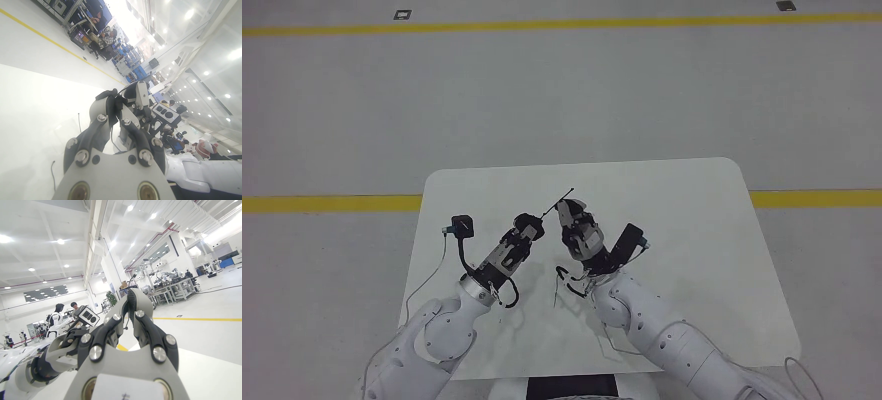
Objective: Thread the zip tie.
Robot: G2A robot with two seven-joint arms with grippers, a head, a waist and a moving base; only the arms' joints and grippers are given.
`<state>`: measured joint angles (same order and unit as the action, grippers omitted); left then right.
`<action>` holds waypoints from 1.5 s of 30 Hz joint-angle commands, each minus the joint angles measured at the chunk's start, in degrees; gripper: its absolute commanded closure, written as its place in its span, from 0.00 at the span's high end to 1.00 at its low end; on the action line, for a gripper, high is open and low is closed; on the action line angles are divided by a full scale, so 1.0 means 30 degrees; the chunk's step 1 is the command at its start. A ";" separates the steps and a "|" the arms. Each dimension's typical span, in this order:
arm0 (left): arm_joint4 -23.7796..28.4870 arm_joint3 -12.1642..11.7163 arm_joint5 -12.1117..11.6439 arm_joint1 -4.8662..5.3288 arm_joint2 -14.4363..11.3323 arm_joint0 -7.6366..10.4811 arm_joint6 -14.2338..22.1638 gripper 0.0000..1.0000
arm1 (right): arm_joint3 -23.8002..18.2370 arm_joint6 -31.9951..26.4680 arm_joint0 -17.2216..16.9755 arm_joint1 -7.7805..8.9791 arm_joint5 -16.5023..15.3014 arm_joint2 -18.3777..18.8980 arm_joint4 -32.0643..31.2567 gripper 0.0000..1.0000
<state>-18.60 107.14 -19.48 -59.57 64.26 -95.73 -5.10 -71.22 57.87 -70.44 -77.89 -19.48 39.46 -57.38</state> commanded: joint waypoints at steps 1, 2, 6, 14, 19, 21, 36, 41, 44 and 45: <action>0.0000 0.0000 0.0000 0.0000 0.0000 0.0000 0.0000 0.00 | 0.0054 -0.0006 0.0008 -0.0025 0.0000 0.0021 0.0001 0.00; 0.0000 0.0000 0.0000 0.0000 0.0000 0.0000 0.0000 0.00 | 0.0068 -0.0004 0.0006 -0.0037 0.0000 0.0034 -0.0004 0.00; 0.0000 0.0000 0.0000 0.0000 0.0000 0.0000 0.0000 0.00 | 0.0119 -0.0013 -0.0009 -0.0082 0.0000 0.0075 -0.0060 0.00; 0.0000 0.0000 0.0000 0.0000 0.0000 0.0000 0.0000 0.00 | 0.0187 0.0029 -0.0009 -0.0152 0.0000 0.0091 -0.0118 0.00; 0.0000 0.0000 0.0000 0.0000 0.0000 0.0000 0.0000 0.00 | 0.0254 0.0056 -0.0012 -0.0199 0.0000 0.0107 -0.0088 0.00; 0.0005 -0.0005 0.0033 -0.0005 -0.0008 0.0015 0.0008 0.00 | 0.0270 0.0095 -0.0020 -0.0216 0.0000 0.0129 -0.0093 0.00; 0.0043 -0.0023 0.0171 -0.0177 0.0014 0.0103 0.0184 0.00 | 0.0305 0.0116 -0.0093 -0.0295 0.0000 0.0314 -0.0215 0.00; 0.0030 -0.0009 0.0145 -0.0213 0.0095 0.0051 0.0257 0.00 | 0.0294 0.0119 -0.0126 -0.0333 0.0000 0.0377 -0.0235 0.00; 0.0025 -0.0009 0.0156 -0.0238 0.0134 0.0030 0.0282 0.00 | 0.0267 0.0178 -0.0127 -0.0352 0.0000 0.0413 -0.0227 0.00; 0.0017 -0.0009 0.0157 -0.0245 0.0144 0.0025 0.0290 0.00 | 0.0262 0.0196 -0.0125 -0.0355 0.0000 0.0430 -0.0230 0.00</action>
<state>-18.53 107.12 -19.02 -60.28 64.65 -95.64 -4.26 -70.41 58.40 -70.82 -78.95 -19.48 40.69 -58.06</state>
